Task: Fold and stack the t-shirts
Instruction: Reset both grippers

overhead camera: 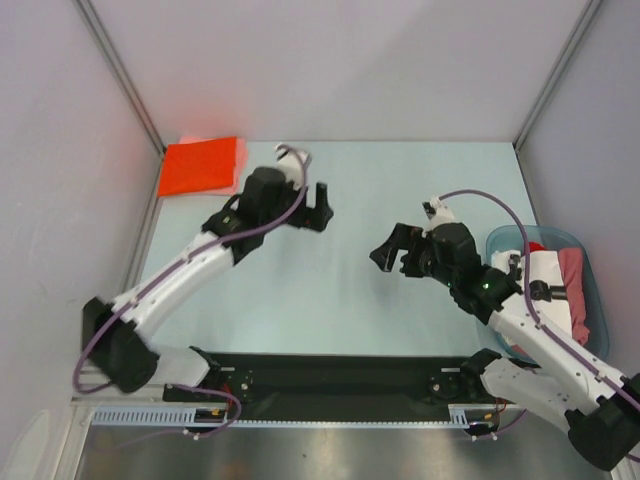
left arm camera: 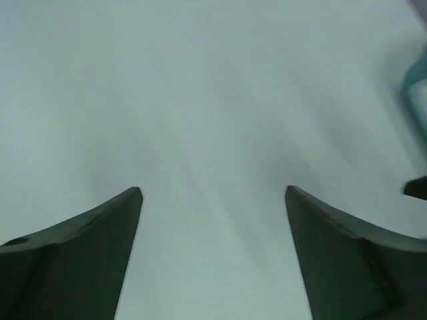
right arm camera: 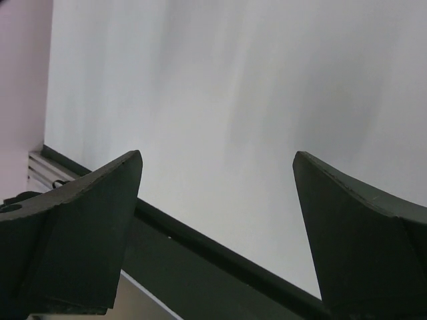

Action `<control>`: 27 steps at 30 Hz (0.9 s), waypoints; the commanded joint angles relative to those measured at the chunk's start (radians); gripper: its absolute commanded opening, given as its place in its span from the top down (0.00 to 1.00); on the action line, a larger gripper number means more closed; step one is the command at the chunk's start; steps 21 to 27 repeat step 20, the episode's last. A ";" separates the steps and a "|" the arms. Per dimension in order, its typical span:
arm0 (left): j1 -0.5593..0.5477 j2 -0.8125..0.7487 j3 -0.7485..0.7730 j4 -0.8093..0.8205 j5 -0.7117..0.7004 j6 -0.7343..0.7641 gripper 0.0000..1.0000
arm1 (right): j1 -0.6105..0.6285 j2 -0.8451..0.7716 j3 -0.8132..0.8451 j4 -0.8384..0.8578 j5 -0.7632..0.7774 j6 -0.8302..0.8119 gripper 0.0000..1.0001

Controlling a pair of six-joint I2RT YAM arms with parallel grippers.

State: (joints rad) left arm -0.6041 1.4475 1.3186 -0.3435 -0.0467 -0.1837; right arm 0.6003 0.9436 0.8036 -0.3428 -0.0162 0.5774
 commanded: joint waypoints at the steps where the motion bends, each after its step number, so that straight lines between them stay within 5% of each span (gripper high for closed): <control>1: 0.007 -0.217 -0.273 0.069 0.105 -0.232 0.01 | -0.011 -0.064 -0.087 0.048 0.015 0.160 0.00; 8: -0.029 -0.740 -0.797 0.322 0.209 -0.606 0.00 | -0.002 -0.198 -0.271 -0.032 0.055 0.375 0.00; 19: -0.029 -1.563 -1.272 0.331 0.265 -1.046 0.00 | 0.004 -0.872 -0.601 -0.245 0.075 0.765 0.00; 27: -0.028 -1.590 -1.289 0.374 0.298 -1.116 0.00 | 0.006 -0.903 -0.598 -0.231 0.059 0.766 0.00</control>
